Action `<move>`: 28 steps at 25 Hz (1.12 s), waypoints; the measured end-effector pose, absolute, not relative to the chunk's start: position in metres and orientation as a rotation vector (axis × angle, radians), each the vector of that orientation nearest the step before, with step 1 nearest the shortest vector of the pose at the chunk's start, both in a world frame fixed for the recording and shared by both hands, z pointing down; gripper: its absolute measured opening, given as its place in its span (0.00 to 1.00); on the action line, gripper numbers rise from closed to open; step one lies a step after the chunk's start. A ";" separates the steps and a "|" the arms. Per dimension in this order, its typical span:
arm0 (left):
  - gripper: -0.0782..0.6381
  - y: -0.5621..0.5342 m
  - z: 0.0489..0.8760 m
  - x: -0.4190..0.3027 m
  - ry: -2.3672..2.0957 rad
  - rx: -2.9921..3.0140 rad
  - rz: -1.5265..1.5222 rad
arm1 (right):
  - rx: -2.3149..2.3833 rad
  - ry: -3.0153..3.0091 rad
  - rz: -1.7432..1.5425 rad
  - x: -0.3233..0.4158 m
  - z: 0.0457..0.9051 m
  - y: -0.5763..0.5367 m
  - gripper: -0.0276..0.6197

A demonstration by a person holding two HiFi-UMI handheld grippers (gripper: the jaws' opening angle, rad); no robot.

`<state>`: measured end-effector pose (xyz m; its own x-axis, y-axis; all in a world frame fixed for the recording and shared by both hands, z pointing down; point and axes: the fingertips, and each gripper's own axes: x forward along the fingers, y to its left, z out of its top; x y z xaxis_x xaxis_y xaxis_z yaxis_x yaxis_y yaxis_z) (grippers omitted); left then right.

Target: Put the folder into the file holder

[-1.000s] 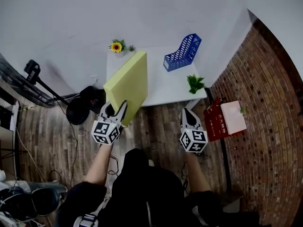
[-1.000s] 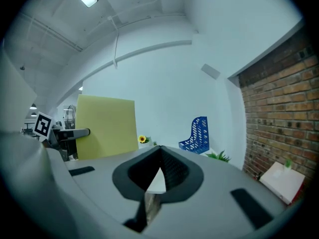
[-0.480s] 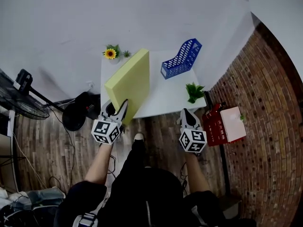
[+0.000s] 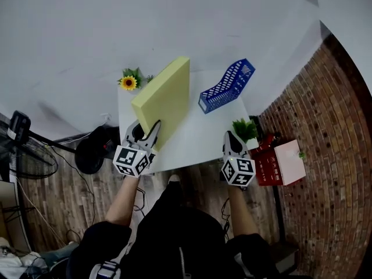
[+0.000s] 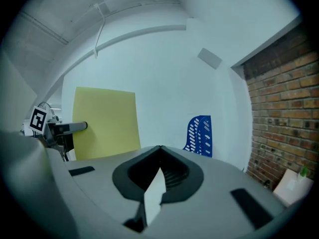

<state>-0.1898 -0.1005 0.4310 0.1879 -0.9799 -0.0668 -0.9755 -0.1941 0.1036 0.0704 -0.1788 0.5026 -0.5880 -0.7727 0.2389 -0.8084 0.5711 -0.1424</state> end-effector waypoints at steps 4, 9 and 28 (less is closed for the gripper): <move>0.36 -0.146 0.428 -0.208 -1.935 2.427 -0.170 | 1.373 -2.628 0.360 0.050 0.500 -0.216 0.05; 0.36 -0.190 0.426 -0.229 -1.900 2.465 -0.174 | 1.418 -2.610 0.352 0.032 0.499 -0.251 0.05; 0.36 -0.230 0.425 -0.267 -1.886 2.494 -0.193 | 1.436 -2.590 0.342 0.004 0.506 -0.286 0.05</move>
